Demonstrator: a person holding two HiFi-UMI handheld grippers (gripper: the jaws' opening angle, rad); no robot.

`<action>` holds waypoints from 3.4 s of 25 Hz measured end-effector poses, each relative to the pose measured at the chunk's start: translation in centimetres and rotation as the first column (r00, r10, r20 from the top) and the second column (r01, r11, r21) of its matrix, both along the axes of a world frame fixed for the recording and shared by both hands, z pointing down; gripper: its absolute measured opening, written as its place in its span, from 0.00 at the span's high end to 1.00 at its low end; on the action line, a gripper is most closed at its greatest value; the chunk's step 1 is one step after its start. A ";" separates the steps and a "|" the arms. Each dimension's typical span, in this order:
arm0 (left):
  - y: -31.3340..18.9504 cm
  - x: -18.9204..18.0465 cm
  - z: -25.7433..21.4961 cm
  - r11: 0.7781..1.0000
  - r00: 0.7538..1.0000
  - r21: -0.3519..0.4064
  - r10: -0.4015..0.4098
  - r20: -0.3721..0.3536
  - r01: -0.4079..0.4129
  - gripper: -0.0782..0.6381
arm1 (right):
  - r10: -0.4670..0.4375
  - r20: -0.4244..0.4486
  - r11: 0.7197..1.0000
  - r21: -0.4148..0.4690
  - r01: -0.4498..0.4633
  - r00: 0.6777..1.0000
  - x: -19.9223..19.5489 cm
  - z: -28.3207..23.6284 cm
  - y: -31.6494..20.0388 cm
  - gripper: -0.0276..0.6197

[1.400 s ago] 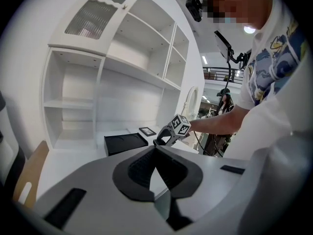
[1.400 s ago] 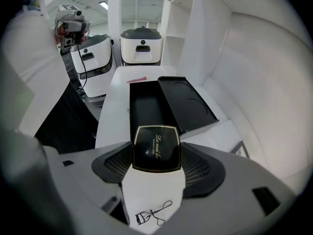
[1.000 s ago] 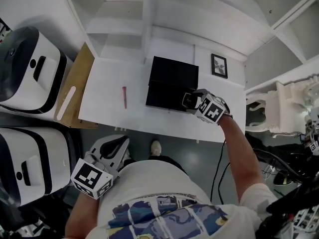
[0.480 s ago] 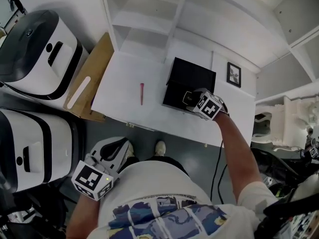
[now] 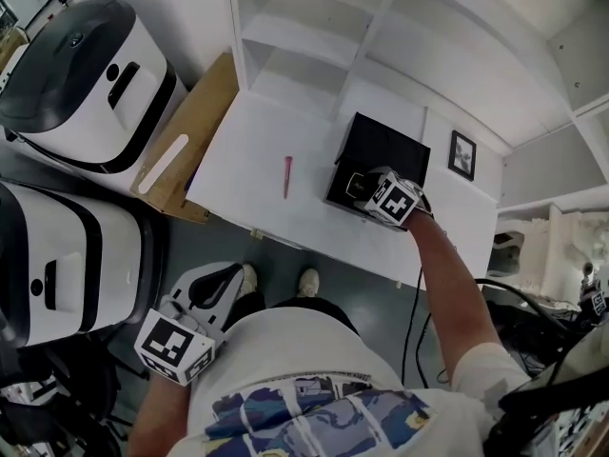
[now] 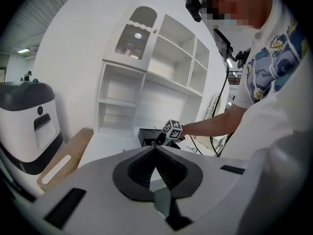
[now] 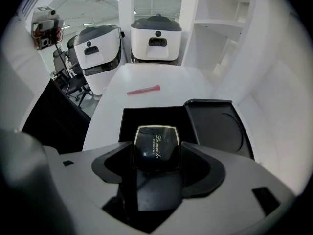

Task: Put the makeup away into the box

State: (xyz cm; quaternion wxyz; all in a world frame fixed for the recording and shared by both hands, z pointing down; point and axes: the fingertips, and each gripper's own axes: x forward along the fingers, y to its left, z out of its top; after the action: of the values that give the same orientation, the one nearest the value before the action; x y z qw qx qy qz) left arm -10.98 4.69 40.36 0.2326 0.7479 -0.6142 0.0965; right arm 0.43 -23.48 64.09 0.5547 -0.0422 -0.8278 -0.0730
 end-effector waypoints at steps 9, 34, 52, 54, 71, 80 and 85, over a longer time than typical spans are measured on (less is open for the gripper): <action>1.4 -0.8 0.3 0.998 0.998 -0.007 -0.070 -0.004 0.070 0.87 | -0.019 -0.024 0.999 -0.034 0.018 1.000 -1.9 1.7 0.5 0.46; 2.0 -1.4 0.1 0.992 0.992 -0.032 -0.124 0.005 0.124 0.87 | -0.041 -0.055 0.999 -0.035 0.039 0.998 -3.6 4.1 0.8 0.46; 0.7 -1.6 0.3 0.998 0.999 -0.033 -0.053 -0.004 0.052 0.87 | -0.032 0.004 0.999 -0.027 0.032 0.999 -3.1 1.3 1.1 0.46; 0.2 -1.4 0.3 0.999 1.000 -0.030 -0.027 -0.005 0.027 0.87 | -0.024 0.018 0.999 -0.024 0.025 1.000 -2.8 -0.1 1.5 0.46; -5.6 3.9 0.0 0.961 0.961 0.022 0.276 -0.029 -0.275 0.87 | 0.240 0.182 0.958 0.115 -0.263 0.954 7.6 -7.8 2.0 0.87; -8.3 7.4 0.2 0.909 0.908 0.026 0.417 -0.035 -0.416 0.87 | 0.443 0.202 0.887 0.042 -0.459 0.874 13.9 -7.2 6.4 0.92; -9.5 9.4 0.4 0.878 0.877 0.025 0.479 -0.034 -0.478 0.87 | 0.576 0.215 0.809 -0.007 -0.588 0.789 18.2 -6.2 7.4 0.91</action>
State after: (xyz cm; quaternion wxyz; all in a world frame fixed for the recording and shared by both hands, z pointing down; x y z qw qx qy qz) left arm -1.61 -4.81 40.74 0.2077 0.8799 -0.4066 0.1313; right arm 18.67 -16.05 57.89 0.4619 0.2392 -0.8510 0.0723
